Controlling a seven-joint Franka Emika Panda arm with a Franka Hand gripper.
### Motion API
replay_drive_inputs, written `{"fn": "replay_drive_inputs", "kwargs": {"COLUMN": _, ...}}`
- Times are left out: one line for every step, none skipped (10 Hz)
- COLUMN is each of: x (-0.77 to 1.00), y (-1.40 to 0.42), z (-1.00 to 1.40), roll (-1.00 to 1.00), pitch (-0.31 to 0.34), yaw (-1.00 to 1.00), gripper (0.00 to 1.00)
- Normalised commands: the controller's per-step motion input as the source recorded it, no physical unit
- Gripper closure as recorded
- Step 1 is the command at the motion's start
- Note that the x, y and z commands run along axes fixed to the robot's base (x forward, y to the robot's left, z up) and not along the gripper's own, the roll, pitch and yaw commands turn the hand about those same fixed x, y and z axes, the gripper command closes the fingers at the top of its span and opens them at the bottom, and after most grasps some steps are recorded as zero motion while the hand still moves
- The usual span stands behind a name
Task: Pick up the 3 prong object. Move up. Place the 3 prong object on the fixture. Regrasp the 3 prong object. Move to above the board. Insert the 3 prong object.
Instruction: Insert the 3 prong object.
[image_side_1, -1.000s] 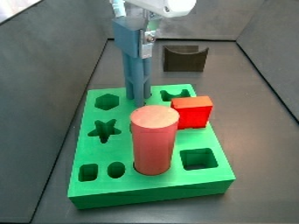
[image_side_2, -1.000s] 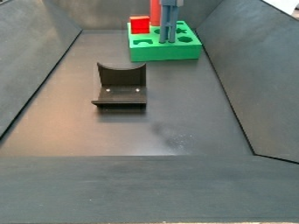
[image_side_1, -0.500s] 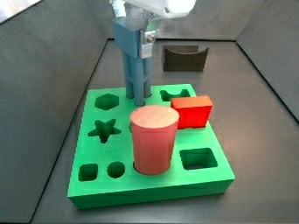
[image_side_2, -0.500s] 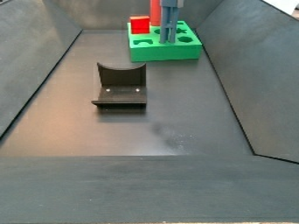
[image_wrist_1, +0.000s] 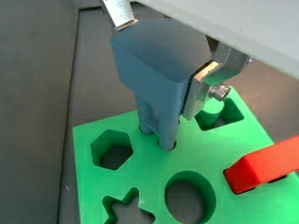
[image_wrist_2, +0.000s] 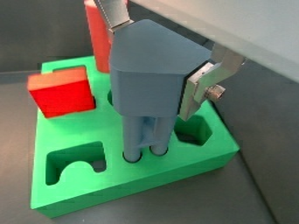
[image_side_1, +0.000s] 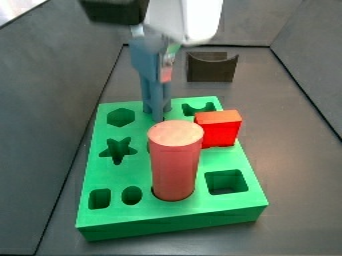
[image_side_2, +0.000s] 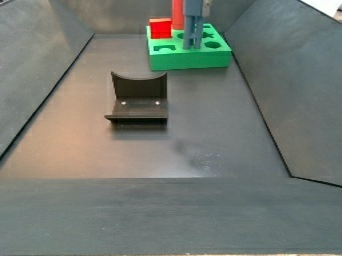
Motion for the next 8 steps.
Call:
{"fn": "replay_drive_inputs", "kwargs": {"x": 0.53, "y": -0.03, "z": -1.0, "roll": 0.03, "pitch": 0.01, "yaw": -0.39, "gripper": 1.0}}
{"fn": "replay_drive_inputs", "kwargs": {"x": 0.66, "y": 0.0, "z": -1.0, "roll": 0.05, "pitch": 0.0, "yaw": -0.45, "gripper": 1.0}}
{"fn": "replay_drive_inputs", "kwargs": {"x": 0.69, "y": 0.0, "z": -1.0, "roll": 0.05, "pitch": 0.0, "yaw": -0.43, "gripper": 1.0}}
{"fn": "replay_drive_inputs", "kwargs": {"x": 0.6, "y": 0.0, "z": -1.0, "roll": 0.06, "pitch": 0.0, "yaw": -0.33, "gripper": 1.0}}
{"fn": "replay_drive_inputs", "kwargs": {"x": 0.57, "y": 0.0, "z": -1.0, "roll": 0.05, "pitch": 0.0, "yaw": -0.29, "gripper": 1.0}}
{"fn": "replay_drive_inputs", "kwargs": {"x": -0.03, "y": 0.07, "z": 0.03, "roll": -0.06, "pitch": -0.006, "yaw": 0.0, "gripper": 1.0}}
{"fn": "replay_drive_inputs", "kwargs": {"x": 0.0, "y": 0.0, "z": 0.0, "roll": -0.02, "pitch": -0.019, "yaw": 0.0, "gripper": 1.0}}
{"fn": "replay_drive_inputs", "kwargs": {"x": 0.0, "y": 0.0, "z": 0.0, "roll": 0.0, "pitch": 0.0, "yaw": 0.0, "gripper": 1.0}}
